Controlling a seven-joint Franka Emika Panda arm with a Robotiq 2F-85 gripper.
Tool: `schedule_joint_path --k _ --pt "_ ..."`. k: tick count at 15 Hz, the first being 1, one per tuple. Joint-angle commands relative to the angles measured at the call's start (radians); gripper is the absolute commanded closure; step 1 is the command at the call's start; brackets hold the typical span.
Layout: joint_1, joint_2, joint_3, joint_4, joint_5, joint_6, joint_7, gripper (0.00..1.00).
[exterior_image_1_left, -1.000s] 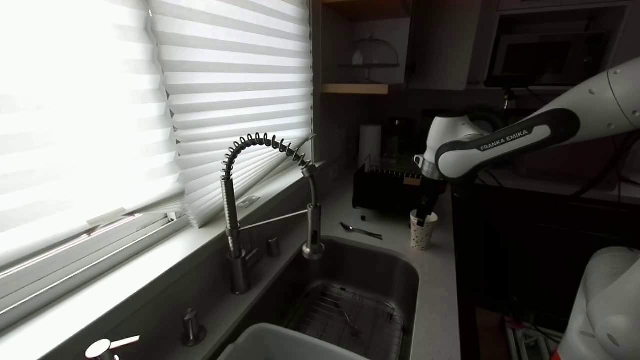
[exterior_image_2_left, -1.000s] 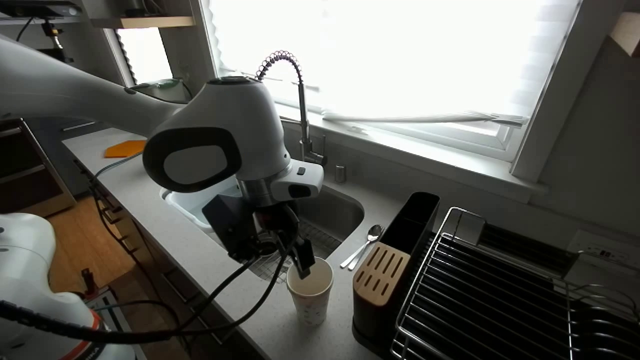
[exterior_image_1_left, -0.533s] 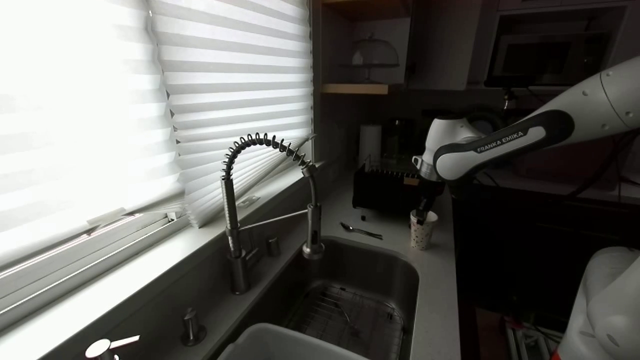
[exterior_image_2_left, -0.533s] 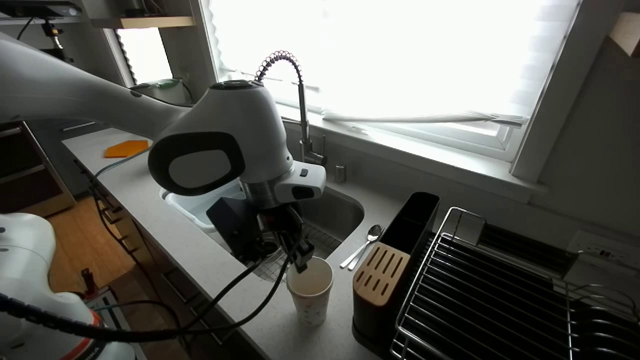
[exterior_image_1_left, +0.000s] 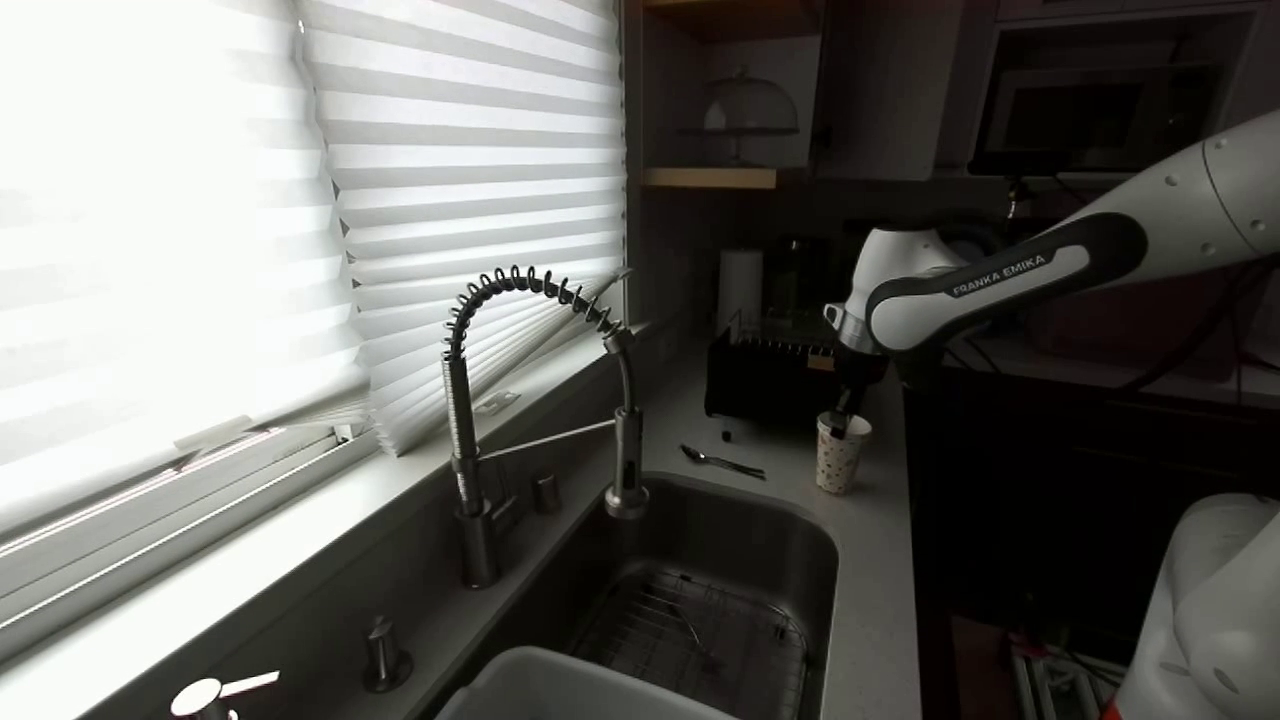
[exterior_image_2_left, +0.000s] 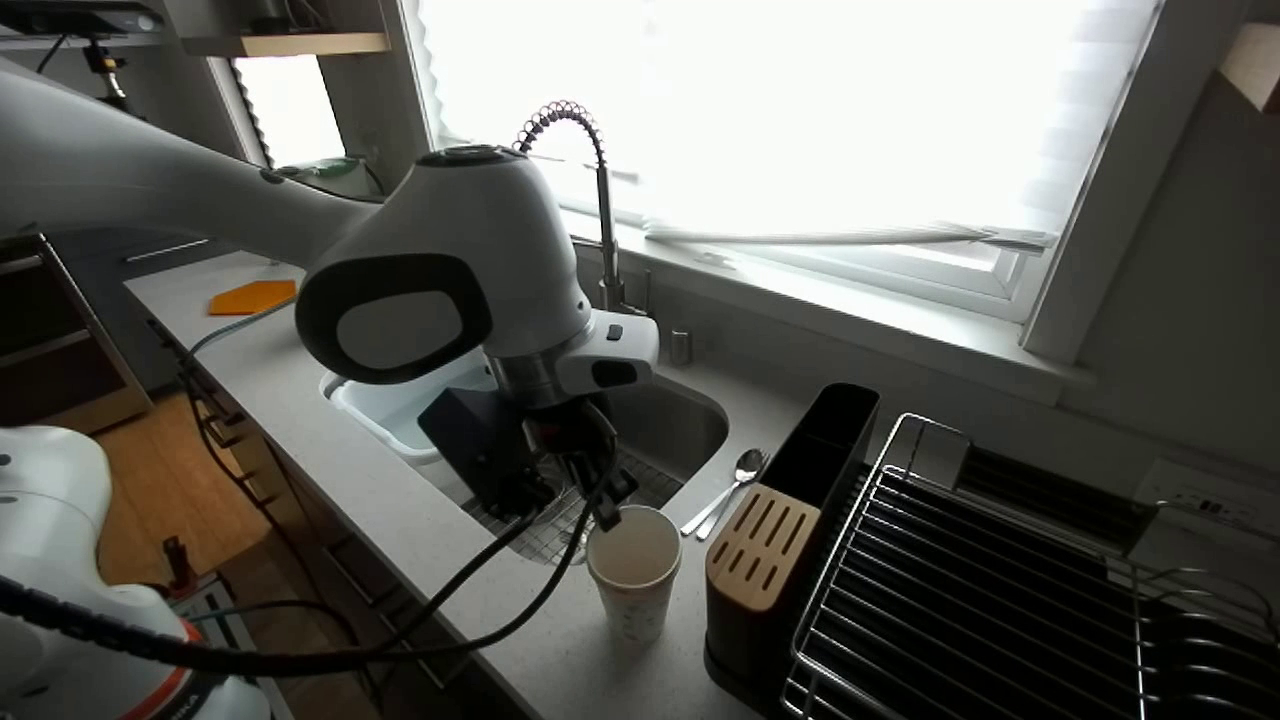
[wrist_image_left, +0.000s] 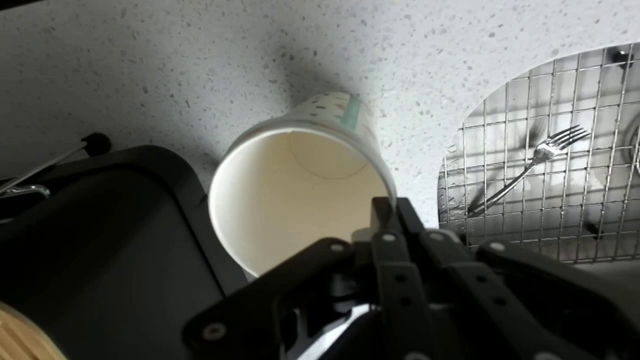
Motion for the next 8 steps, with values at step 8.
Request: schedule_joint_path --k 8 --pt "-0.006 0.028 0.053 0.06 -0.006 -0.159 0.135 0.99"
